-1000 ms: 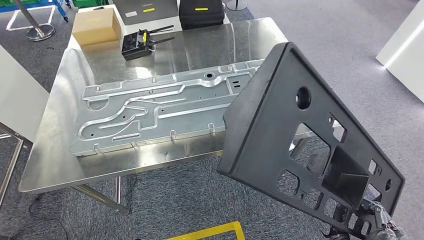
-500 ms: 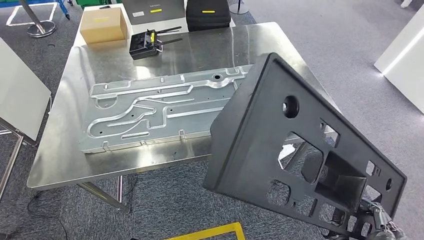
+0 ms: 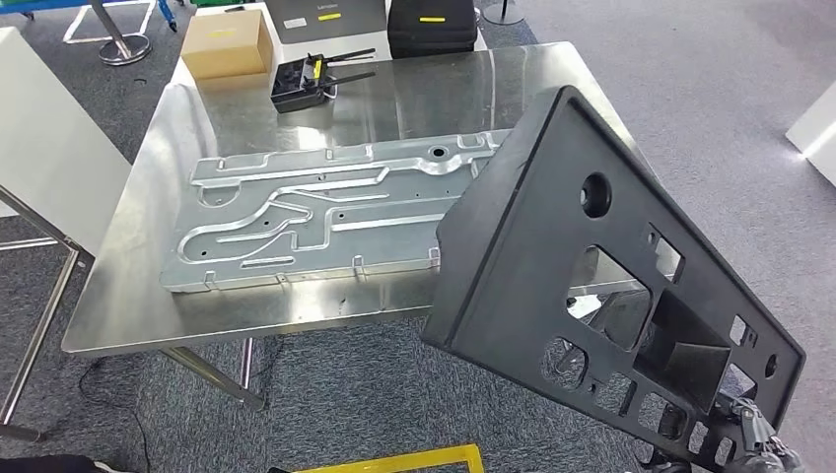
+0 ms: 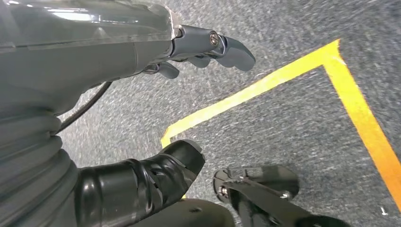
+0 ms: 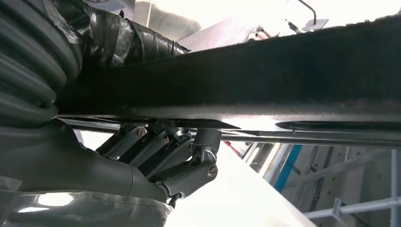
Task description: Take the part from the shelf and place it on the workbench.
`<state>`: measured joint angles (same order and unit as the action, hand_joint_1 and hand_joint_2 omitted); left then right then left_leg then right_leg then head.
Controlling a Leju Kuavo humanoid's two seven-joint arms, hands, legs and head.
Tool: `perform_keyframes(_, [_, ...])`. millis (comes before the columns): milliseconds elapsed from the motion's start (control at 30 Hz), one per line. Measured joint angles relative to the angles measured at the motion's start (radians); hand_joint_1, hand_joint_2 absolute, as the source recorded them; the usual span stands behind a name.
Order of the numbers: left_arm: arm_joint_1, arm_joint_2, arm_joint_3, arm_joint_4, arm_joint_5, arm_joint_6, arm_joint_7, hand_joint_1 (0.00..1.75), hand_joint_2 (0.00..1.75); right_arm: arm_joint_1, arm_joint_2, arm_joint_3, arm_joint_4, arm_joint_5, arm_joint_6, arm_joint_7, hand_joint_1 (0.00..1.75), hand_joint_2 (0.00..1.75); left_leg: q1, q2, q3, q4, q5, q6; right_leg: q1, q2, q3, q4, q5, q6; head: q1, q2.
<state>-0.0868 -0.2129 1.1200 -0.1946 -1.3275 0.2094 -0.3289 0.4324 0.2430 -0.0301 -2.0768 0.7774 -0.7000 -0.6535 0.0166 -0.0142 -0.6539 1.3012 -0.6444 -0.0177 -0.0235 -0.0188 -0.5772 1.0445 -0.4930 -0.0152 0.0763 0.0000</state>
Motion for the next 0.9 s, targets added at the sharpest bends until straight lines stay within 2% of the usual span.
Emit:
perform_keyframes(33, [0.001,0.000,0.000,0.000,0.000,0.000,0.000,0.00,1.75,0.000,0.000,0.000,0.000,0.001,0.000,0.000,1.75,1.75,0.000,0.002,0.005,-0.024,0.029,0.002,0.001,-0.005,0.003,0.000,-0.002,0.001,0.000,0.000])
perform_keyframes(100, [0.002,0.000,0.000,0.000,0.000,0.000,0.000,0.00,1.75,0.000,0.000,0.000,0.000,0.003,0.000,0.001,1.75,1.75,-0.002,0.022,0.057,-0.153,0.110,0.011,0.003,-0.015,0.013,0.000,-0.008,0.004,0.000,0.000])
perform_keyframes(133, [0.002,0.000,0.000,0.000,0.000,0.001,0.000,0.00,1.75,0.000,0.000,0.000,0.000,0.004,0.000,0.002,1.75,1.75,-0.007,0.035,0.080,-0.213,0.135,0.016,0.005,-0.019,0.016,0.001,-0.011,0.008,0.000,0.000])
perform_keyframes(167, [0.000,0.000,0.000,0.000,0.000,0.001,0.000,0.00,1.75,0.000,0.000,0.000,0.000,0.005,0.000,0.002,1.75,1.75,-0.011,0.046,0.096,-0.252,0.148,0.021,0.006,-0.023,0.018,0.001,-0.012,0.013,0.000,0.000])
perform_keyframes(200, [-0.001,0.000,0.000,0.000,0.000,0.001,0.000,0.00,1.75,0.000,0.000,0.000,0.000,0.006,0.000,0.002,1.75,1.75,-0.015,0.051,0.099,-0.266,0.148,0.025,0.007,-0.027,0.019,0.000,-0.013,0.018,0.000,0.000])
perform_keyframes(267, [-0.001,0.000,0.000,0.000,0.000,0.001,0.000,0.00,1.75,0.000,0.000,0.001,0.000,0.007,0.000,0.004,1.75,1.75,-0.015,0.041,0.098,-0.273,0.152,0.034,0.008,-0.033,0.022,-0.003,-0.014,0.030,0.000,0.000])
perform_keyframes(333, [0.000,0.000,0.000,0.000,0.000,0.001,0.000,0.00,1.75,0.000,0.000,0.001,0.000,0.006,0.000,0.011,1.75,1.75,-0.010,0.032,0.104,-0.284,0.160,0.048,0.007,-0.018,0.015,0.019,-0.034,0.039,0.001,0.000])
perform_keyframes(367, [0.000,0.000,0.000,0.000,0.000,0.001,0.000,0.00,1.75,-0.001,0.000,0.001,0.000,0.006,0.000,0.016,1.75,1.75,-0.008,0.029,0.107,-0.289,0.163,0.054,0.007,-0.006,-0.003,0.057,-0.059,0.041,0.001,0.000])
perform_keyframes(433, [-0.001,0.000,0.000,0.000,0.000,0.001,0.000,0.00,1.75,-0.001,0.000,0.002,0.002,0.000,0.000,0.030,1.75,1.75,-0.011,0.024,0.107,-0.288,0.163,0.060,0.007,0.011,-0.064,0.182,-0.119,0.042,0.001,0.000])
perform_keyframes(467, [-0.001,0.000,0.000,0.000,0.000,0.001,0.000,0.00,1.75,-0.001,0.000,0.002,0.004,-0.006,0.000,0.035,1.75,1.75,-0.012,0.021,0.107,-0.287,0.162,0.062,0.007,0.013,-0.093,0.238,-0.135,0.042,0.001,0.000])
perform_keyframes(500, [0.000,0.000,0.000,0.000,0.000,0.001,0.000,0.00,1.75,-0.001,0.000,0.001,0.005,-0.012,0.000,0.037,1.75,1.75,-0.014,0.018,0.108,-0.286,0.161,0.063,0.008,0.014,-0.110,0.265,-0.133,0.042,0.001,0.000])
perform_keyframes(533, [0.000,0.000,0.000,0.000,0.000,0.001,0.001,0.00,1.75,-0.002,0.000,0.001,0.005,-0.016,0.000,0.038,1.75,1.75,-0.015,0.014,0.109,-0.285,0.159,0.063,0.008,0.014,-0.107,0.252,-0.110,0.040,0.001,0.000])
perform_keyframes(600, [0.000,-0.001,0.000,0.000,0.000,0.001,0.001,0.00,1.75,-0.004,0.004,0.001,0.005,-0.014,0.000,0.039,1.75,1.75,-0.015,0.007,0.115,-0.283,0.154,0.060,0.009,0.016,-0.056,0.133,-0.037,0.033,0.001,0.000])
perform_keyframes(667, [0.000,-0.003,0.000,0.000,0.000,0.001,0.002,0.00,1.75,-0.006,0.008,0.001,0.006,-0.011,0.000,0.045,1.75,1.75,-0.019,0.002,0.116,-0.279,0.149,0.053,0.013,0.020,-0.008,0.023,0.003,0.026,0.001,0.000])
perform_keyframes(733, [0.000,-0.004,0.000,0.000,0.000,0.001,0.002,0.00,1.75,-0.008,0.009,0.001,0.006,-0.012,0.000,0.052,1.75,1.75,-0.023,0.001,0.113,-0.275,0.145,0.053,0.014,0.023,0.002,-0.005,0.005,0.025,0.001,0.000])
perform_keyframes(800, [0.000,-0.004,0.000,0.000,-0.001,0.001,0.002,0.00,1.75,-0.010,0.012,0.002,0.006,-0.016,0.000,0.054,1.75,1.75,-0.023,0.001,0.113,-0.276,0.144,0.056,0.013,0.024,0.002,-0.006,0.006,0.025,0.000,0.000])
perform_keyframes(900, [0.000,-0.004,0.000,0.000,-0.003,0.000,0.002,0.00,1.75,-0.014,0.016,0.002,0.006,-0.020,0.000,0.052,1.75,1.75,-0.023,0.001,0.117,-0.282,0.146,0.053,0.015,0.024,0.003,-0.006,0.004,0.022,0.000,0.000])
